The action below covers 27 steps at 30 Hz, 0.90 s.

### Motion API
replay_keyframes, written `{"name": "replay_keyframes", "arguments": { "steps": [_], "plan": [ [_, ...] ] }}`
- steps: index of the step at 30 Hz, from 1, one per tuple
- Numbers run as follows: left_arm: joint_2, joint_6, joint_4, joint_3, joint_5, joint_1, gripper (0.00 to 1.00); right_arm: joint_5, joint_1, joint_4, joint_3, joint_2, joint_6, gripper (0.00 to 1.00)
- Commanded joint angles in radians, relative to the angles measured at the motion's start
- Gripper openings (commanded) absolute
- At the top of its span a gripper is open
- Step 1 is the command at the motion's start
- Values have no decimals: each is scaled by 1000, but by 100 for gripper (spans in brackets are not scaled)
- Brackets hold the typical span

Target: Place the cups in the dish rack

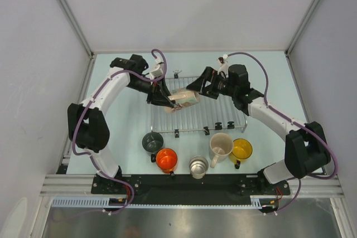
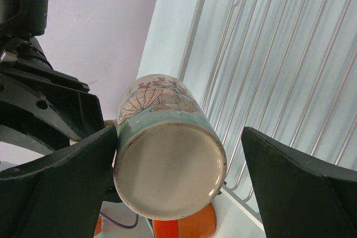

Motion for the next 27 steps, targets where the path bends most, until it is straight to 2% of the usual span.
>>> {"name": "replay_keyframes", "arguments": {
  "steps": [1, 15, 20, 24, 27],
  "plan": [
    [-70, 64, 23, 68, 361, -1, 0, 12, 21, 29, -22, 3, -3, 100],
    [-10, 89, 23, 116, 360, 8, 0, 41, 93, 77, -53, 3, 81, 100],
    [-11, 110, 23, 90, 358, 8, 0, 45, 90, 73, -53, -5, 82, 99],
    [-4, 127, 22, 82, 358, 8, 1, 49, 102, 69, -42, -3, 101, 62],
    [4, 148, 20, 81, 354, 13, 1, 49, 113, 56, -39, -11, 125, 49]
  ]
}}
